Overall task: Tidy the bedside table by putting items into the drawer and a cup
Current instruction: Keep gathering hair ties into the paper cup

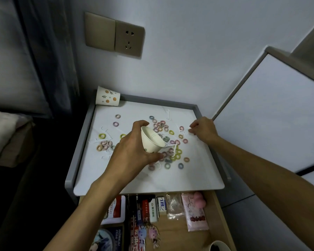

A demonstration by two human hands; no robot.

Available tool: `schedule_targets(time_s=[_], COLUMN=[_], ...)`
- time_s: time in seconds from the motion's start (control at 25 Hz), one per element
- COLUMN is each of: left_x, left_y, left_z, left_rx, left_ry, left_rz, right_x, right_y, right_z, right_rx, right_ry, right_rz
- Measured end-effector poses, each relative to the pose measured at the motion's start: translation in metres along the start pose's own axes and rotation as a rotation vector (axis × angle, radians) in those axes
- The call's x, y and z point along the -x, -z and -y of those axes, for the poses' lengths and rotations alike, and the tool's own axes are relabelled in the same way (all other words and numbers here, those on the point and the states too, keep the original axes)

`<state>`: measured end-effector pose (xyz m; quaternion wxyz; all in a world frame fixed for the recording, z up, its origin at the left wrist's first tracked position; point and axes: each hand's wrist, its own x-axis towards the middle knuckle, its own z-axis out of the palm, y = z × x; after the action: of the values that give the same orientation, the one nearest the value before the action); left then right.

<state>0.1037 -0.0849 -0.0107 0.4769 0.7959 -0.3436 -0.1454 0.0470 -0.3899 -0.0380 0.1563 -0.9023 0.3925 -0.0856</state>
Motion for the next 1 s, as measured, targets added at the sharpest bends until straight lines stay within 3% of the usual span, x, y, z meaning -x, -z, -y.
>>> schedule_targets(time_s=[0.32, 0.56, 0.8, 1.0], left_x=[-0.005, 0.0, 0.001, -0.002], left_y=[0.004, 0.002, 0.004, 0.008], left_z=[0.008, 0.004, 0.002, 0.005], left_rx=[0.001, 0.004, -0.001, 0.01], left_ry=[0.015, -0.001, -0.01, -0.005], left_rz=[-0.018, -0.012, -0.018, -0.029], right_x=[-0.011, -0.006, -0.008, -0.006], right_y=[-0.038, -0.037, -0.031, -0.015], right_z=[-0.004, 0.001, -0.002, -0.01], right_rx=[-0.014, 0.159, 0.101, 0.254], right_ry=[-0.103, -0.119, -0.163, -0.13], right_rz=[0.048, 0.062, 0.109, 0.19])
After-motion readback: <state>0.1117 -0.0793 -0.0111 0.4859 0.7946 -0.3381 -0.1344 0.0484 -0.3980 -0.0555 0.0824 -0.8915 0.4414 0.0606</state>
